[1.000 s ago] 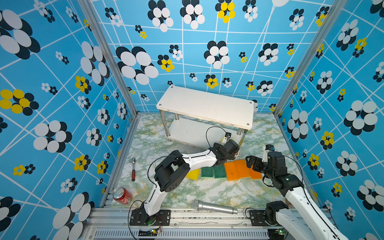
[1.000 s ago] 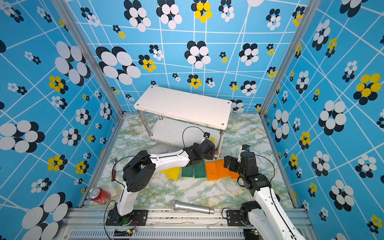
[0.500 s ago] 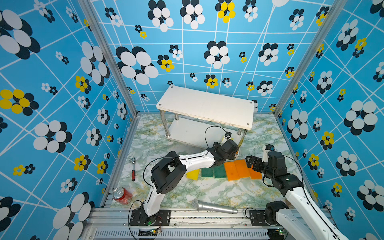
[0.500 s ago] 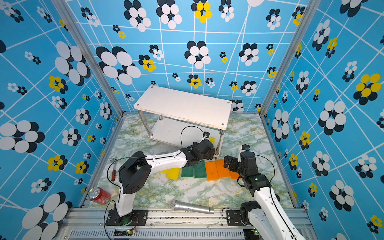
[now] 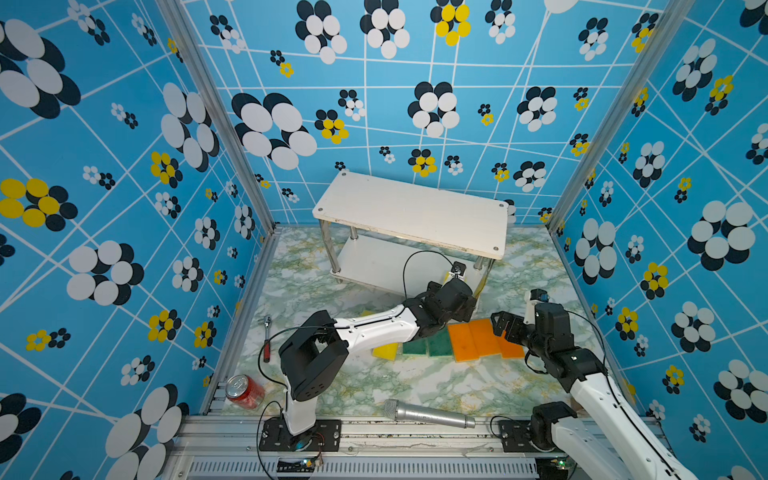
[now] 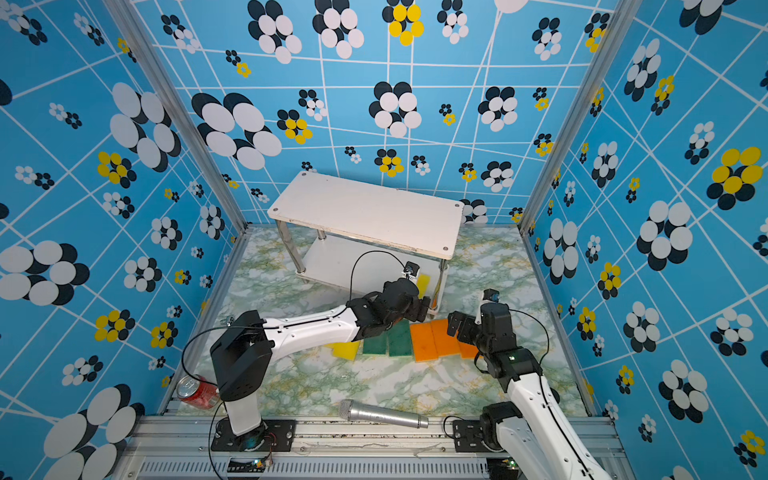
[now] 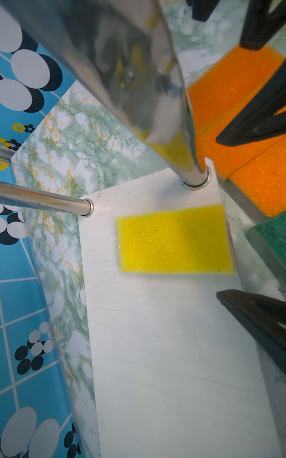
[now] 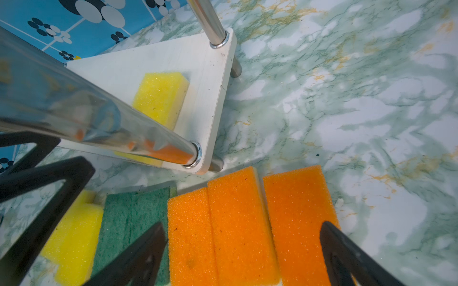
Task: Place and organize the cleaning sponges onto the shelf
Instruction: 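Open the left gripper and release the yellow sponge on the shelf, then withdraw the left gripper and move it over the second yellow sponge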
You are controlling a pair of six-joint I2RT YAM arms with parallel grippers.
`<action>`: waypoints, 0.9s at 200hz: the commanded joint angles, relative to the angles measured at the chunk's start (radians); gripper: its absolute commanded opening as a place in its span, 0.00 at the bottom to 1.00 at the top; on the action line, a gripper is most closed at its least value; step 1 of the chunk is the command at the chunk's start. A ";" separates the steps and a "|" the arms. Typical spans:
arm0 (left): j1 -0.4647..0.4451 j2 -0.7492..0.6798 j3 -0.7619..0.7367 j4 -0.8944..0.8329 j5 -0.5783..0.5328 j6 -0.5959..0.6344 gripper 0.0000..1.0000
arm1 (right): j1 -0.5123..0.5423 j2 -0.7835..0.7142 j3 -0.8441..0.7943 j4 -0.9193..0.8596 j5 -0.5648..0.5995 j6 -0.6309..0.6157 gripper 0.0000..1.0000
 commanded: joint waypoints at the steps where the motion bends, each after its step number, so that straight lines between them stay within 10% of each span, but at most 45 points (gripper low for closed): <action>1: -0.006 -0.086 -0.055 -0.021 0.032 0.035 0.91 | -0.008 0.004 0.000 -0.012 -0.008 0.001 0.99; 116: 0.021 -0.391 -0.283 -0.578 -0.057 -0.206 0.99 | -0.008 0.059 0.080 -0.058 0.006 0.002 0.99; 180: 0.165 -0.515 -0.499 -0.532 0.161 -0.338 0.99 | -0.007 0.082 0.080 -0.044 0.004 0.001 0.99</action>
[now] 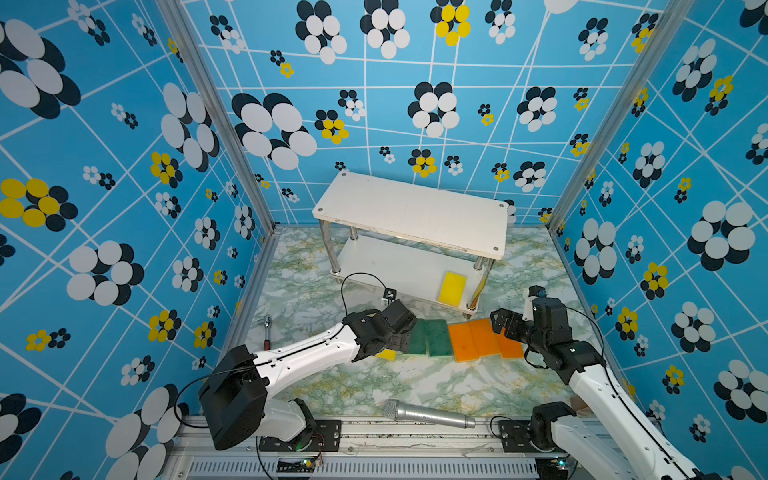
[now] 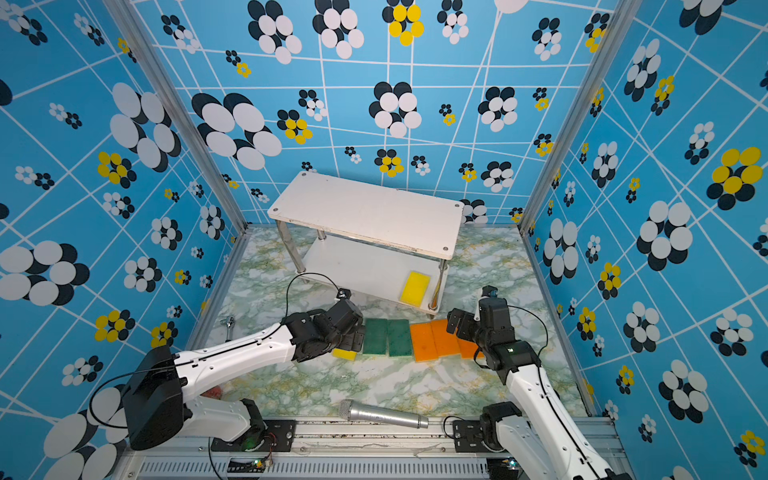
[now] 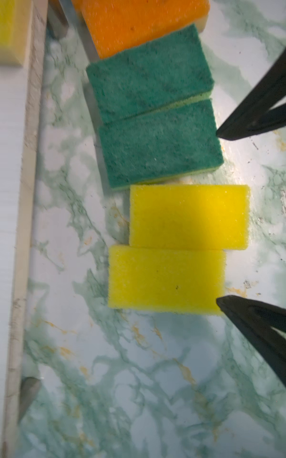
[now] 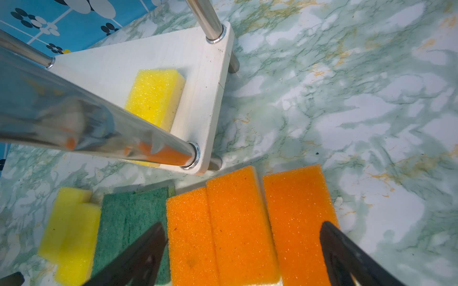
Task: Place and organize the cleaning sponges onto the shelf
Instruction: 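Withdraw the left gripper and move it over the second yellow sponge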
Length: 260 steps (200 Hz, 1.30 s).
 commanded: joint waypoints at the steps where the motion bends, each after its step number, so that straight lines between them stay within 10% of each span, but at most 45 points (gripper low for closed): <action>1: 0.038 -0.051 -0.068 0.008 0.118 -0.065 0.99 | -0.007 0.012 0.026 -0.009 0.003 0.001 0.99; 130: 0.192 0.018 -0.219 0.290 0.362 -0.102 0.99 | -0.008 0.024 0.000 0.022 -0.001 0.011 0.99; 260: 0.325 -0.160 -0.277 0.154 0.216 -0.055 0.99 | -0.007 0.022 -0.013 0.026 0.000 0.012 0.99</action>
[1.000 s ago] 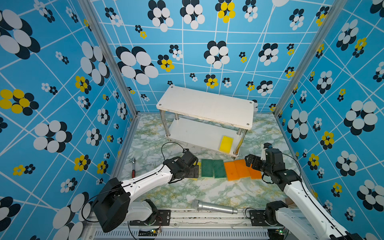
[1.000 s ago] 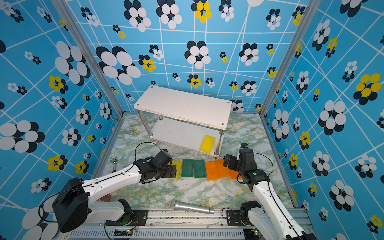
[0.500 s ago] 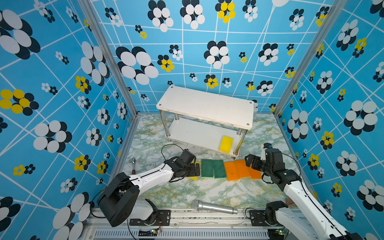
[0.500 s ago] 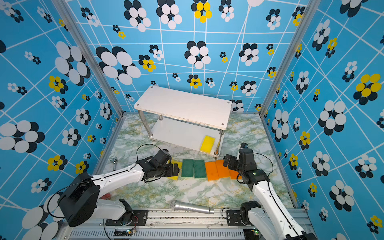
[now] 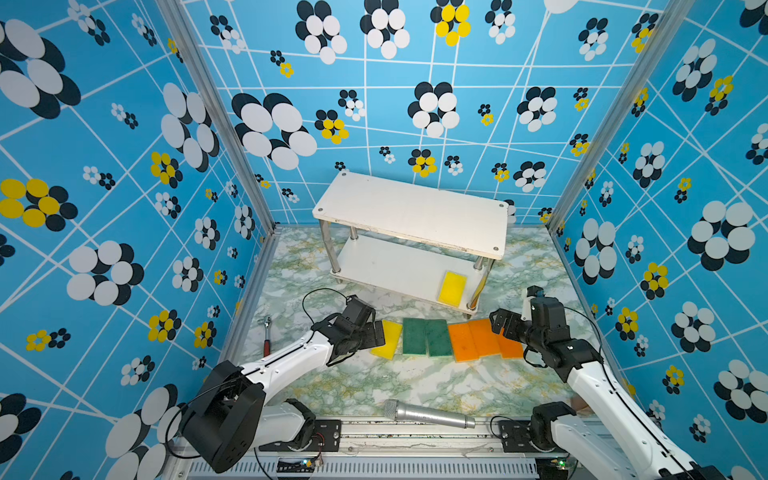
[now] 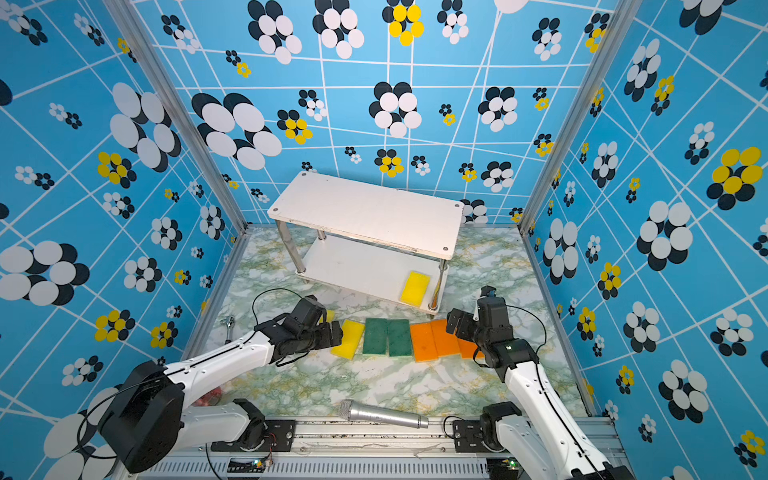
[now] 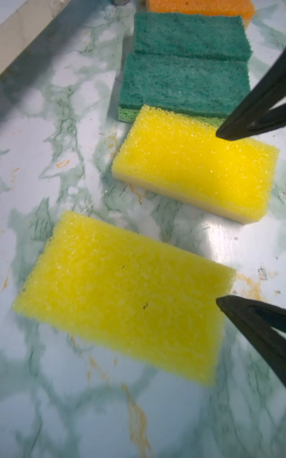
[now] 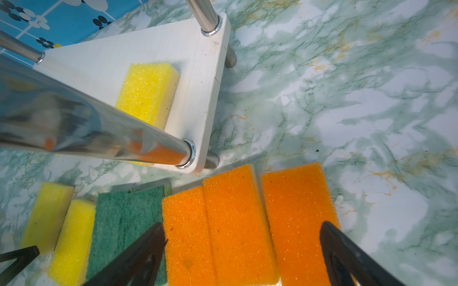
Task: Place and organize the cleaning sponges onto the shelf
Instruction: 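Withdraw the left gripper and move it over the second yellow sponge, then lower the left gripper and close it on the second yellow sponge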
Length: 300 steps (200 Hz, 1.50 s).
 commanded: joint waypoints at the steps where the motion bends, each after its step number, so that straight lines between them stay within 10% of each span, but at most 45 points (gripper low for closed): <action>1: 0.011 -0.046 -0.005 -0.078 -0.057 0.033 0.99 | -0.007 -0.002 -0.011 0.020 0.001 0.011 0.99; 57: 0.020 -0.127 -0.023 -0.112 -0.161 0.081 0.99 | -0.008 0.000 -0.018 0.027 -0.004 0.012 0.99; 300: 0.156 0.293 0.252 -0.286 0.055 0.384 0.99 | -0.008 0.015 -0.035 0.051 -0.005 0.011 0.99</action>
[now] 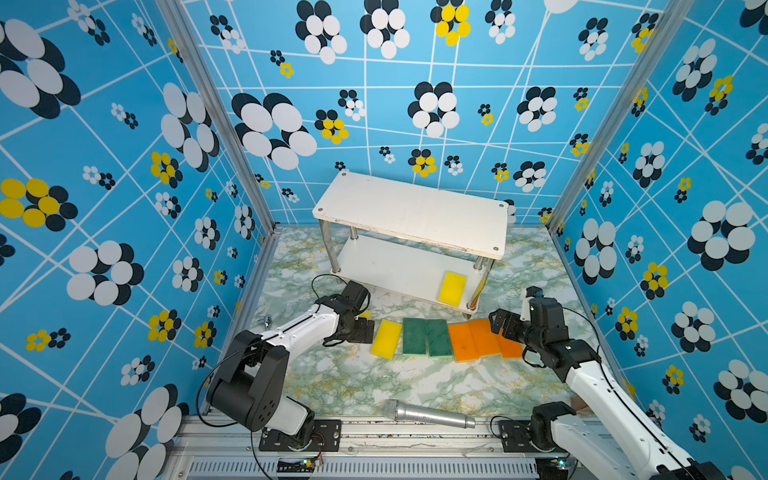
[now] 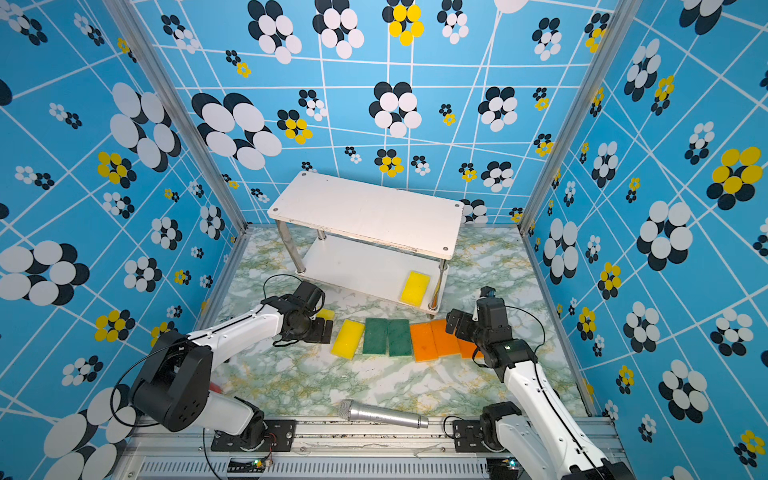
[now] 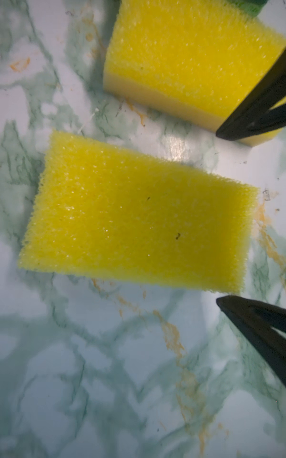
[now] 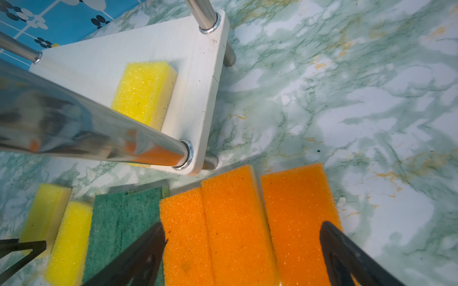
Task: Place and organize the cleaning sponges onto the shelf
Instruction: 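Lower the left gripper and close it on the second yellow sponge, then lift the second yellow sponge with the left gripper toward the shelf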
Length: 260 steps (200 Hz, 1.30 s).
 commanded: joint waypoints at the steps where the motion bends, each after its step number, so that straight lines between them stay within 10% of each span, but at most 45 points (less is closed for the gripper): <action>1: 0.012 0.046 0.044 -0.039 0.040 0.032 0.99 | -0.008 0.004 -0.017 0.021 -0.004 0.008 0.99; 260: 0.001 0.189 0.136 -0.154 -0.061 0.122 0.90 | -0.008 -0.002 -0.011 0.013 0.007 0.004 0.99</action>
